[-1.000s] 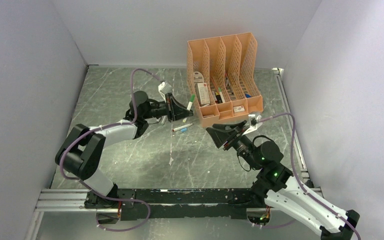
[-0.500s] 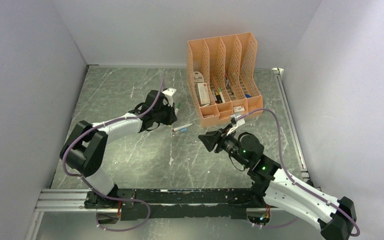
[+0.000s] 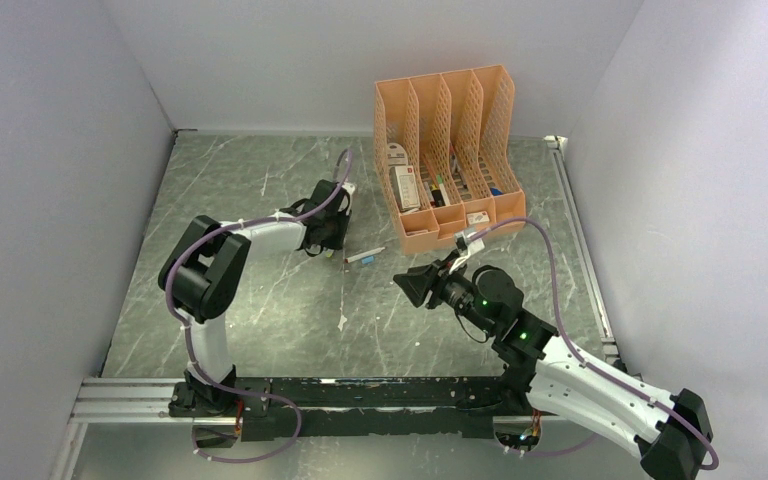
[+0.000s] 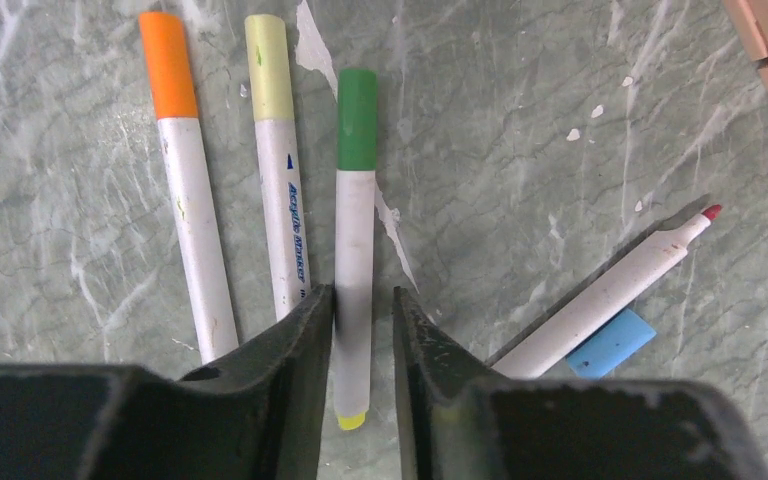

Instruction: Insert the pens into the pen caps

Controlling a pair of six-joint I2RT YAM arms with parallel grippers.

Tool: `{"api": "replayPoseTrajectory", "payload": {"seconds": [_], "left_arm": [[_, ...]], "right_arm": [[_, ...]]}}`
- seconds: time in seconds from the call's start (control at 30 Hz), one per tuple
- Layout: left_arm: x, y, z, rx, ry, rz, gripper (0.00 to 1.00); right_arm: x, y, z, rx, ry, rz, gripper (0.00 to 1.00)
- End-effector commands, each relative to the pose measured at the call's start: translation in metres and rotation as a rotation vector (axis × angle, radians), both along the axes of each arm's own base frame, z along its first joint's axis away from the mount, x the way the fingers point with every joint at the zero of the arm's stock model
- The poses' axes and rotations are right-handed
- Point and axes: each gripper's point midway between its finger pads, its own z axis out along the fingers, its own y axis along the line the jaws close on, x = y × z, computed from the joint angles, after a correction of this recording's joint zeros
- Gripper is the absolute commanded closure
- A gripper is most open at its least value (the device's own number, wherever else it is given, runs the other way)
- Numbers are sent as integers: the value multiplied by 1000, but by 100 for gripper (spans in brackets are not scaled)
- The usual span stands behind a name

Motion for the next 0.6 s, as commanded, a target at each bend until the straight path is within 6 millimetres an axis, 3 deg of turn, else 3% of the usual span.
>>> {"api": "replayPoseTrajectory", "payload": {"seconds": [0.0,0.17,0.3,0.57], "left_arm": [[5,-8,8,-13,-22,-36,61],[-4,-26,40,-122,-114,-168,54],[-21,-44,57,-159,-180,-366,56],[-48,-65,53,-144,-154,-639,51]], "right_arm": [[0,2,3,10,-19,9,55],[1,2,0,6,-17,6,55],[1,2,-2,3,-15,7,55],[1,4,-2,2,-16,15,56]]}}
